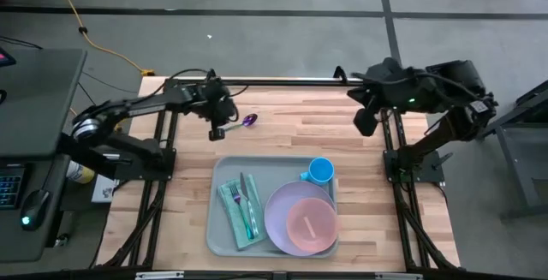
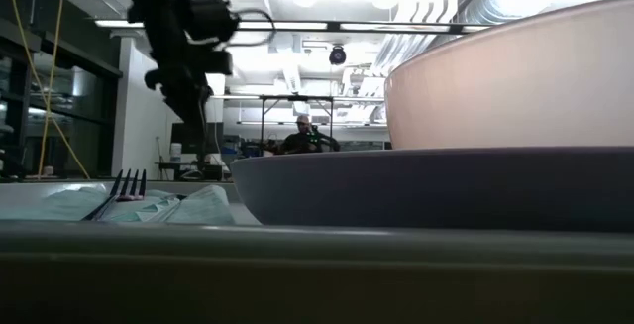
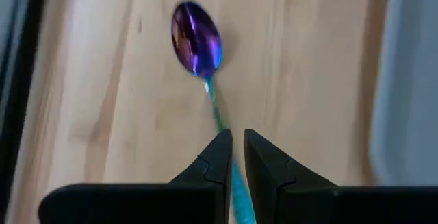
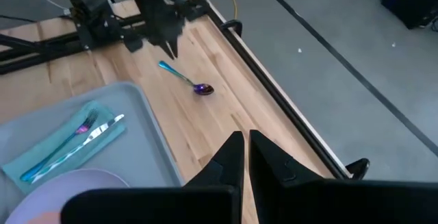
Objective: Set up tray
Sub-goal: Put the purple spoon on top of the blue napkin to the left of the purple fork
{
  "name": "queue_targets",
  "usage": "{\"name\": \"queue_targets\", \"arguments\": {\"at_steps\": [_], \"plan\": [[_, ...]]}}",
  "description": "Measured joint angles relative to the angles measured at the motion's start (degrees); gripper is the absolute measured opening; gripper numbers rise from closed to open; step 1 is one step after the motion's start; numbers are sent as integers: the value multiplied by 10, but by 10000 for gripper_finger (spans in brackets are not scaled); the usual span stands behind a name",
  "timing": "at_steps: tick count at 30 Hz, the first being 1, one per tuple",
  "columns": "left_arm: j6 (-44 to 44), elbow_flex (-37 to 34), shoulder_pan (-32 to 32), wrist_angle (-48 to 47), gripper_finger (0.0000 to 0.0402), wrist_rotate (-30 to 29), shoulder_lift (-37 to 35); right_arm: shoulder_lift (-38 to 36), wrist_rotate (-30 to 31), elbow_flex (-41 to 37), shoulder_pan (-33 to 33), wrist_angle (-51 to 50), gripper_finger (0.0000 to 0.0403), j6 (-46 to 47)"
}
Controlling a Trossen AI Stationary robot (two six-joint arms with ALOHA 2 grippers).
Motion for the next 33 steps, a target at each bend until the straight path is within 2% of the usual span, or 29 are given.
{"name": "queue_targets", "arguments": {"at_steps": [5,9,15,19,25,33], "plan": [[85,44,-1,-21,78,-14,83,-19,-1,1,0,0,0,-8],[104,60,-2,-1,116,-16,131,-25,-1,0,0,0,0,-14],[23,62,-2,13,192,-53,174,-26,-3,0,0,0,0,-33],[-49,62,-2,17,223,-58,191,-26,-2,0,0,0,0,-40],[-102,62,-2,39,233,-50,205,-32,11,0,0,0,0,-51],[-107,62,-2,61,221,-41,230,-43,22,0,0,0,0,-59]]}}
